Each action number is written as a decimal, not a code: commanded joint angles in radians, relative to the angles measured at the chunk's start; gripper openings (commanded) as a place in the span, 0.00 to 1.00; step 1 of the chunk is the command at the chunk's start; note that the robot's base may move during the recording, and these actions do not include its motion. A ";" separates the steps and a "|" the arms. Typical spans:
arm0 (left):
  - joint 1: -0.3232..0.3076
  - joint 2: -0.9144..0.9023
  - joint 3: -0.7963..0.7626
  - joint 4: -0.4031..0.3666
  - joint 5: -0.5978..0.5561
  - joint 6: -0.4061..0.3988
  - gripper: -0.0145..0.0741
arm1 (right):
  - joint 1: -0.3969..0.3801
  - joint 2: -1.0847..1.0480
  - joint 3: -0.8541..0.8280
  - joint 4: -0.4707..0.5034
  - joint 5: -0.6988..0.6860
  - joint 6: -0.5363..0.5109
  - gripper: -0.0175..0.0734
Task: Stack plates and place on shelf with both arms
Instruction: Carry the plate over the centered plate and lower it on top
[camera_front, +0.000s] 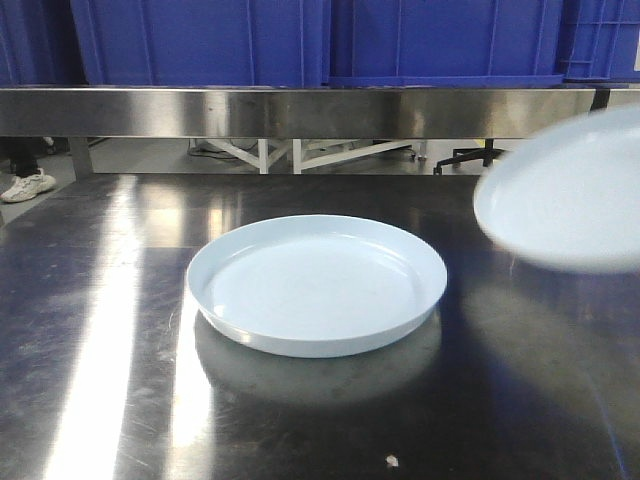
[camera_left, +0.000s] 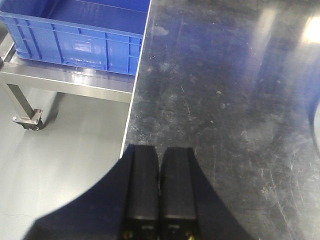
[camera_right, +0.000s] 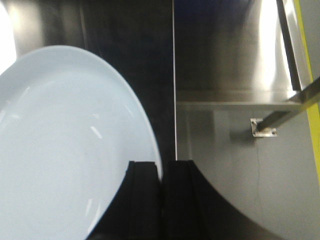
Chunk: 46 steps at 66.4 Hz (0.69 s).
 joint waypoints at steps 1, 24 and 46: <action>0.004 -0.004 -0.028 0.000 -0.077 -0.009 0.26 | 0.026 -0.036 -0.060 0.033 -0.042 -0.005 0.25; 0.004 -0.004 -0.028 0.000 -0.077 -0.009 0.26 | 0.344 0.100 -0.155 0.050 -0.067 -0.005 0.25; 0.004 -0.004 -0.028 0.000 -0.077 -0.009 0.26 | 0.496 0.338 -0.324 0.050 -0.060 -0.005 0.25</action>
